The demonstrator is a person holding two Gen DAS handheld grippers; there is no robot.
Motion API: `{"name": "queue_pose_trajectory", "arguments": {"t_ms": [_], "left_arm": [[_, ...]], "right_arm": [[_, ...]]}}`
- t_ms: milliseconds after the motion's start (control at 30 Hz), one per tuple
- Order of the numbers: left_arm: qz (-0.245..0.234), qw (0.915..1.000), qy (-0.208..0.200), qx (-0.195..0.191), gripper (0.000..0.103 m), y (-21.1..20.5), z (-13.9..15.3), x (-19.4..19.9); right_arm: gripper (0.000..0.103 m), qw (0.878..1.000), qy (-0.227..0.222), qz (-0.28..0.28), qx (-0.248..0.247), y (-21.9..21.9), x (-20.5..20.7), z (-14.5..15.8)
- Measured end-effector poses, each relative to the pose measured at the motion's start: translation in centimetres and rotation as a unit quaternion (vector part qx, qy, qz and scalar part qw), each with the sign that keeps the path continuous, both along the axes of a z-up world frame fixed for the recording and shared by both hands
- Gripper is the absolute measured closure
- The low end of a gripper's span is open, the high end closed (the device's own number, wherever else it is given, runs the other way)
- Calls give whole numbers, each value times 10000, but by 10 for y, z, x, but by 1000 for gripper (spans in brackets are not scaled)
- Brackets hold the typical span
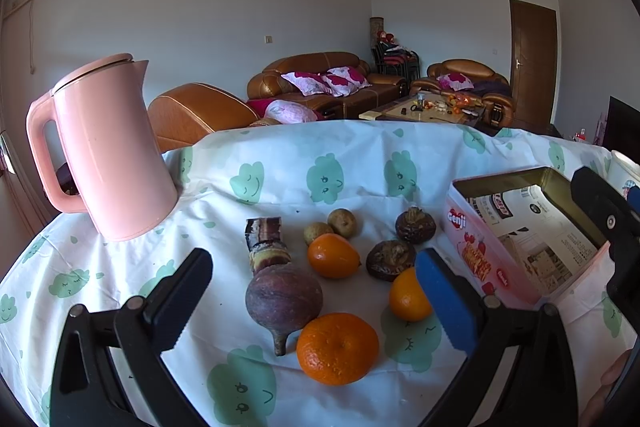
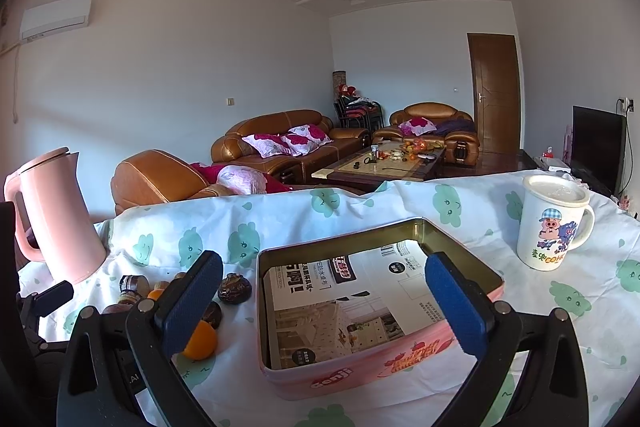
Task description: Organize fruits
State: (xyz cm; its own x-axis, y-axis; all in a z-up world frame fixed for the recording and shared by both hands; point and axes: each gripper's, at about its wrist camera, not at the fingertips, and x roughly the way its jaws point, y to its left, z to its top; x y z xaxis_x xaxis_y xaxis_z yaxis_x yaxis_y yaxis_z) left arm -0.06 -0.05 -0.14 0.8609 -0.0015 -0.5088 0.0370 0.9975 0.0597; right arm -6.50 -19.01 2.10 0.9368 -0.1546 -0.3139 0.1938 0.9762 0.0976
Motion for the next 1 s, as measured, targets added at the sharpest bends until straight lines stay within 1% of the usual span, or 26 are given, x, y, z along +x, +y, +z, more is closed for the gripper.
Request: {"name": "queue_pose_trajectory", "arguments": {"t_ms": [1000], "left_arm": [[-3, 10000, 4, 8, 0, 0, 0, 0]], "right_arm": [[1, 10000, 38, 16, -15, 1, 2, 0]]}}
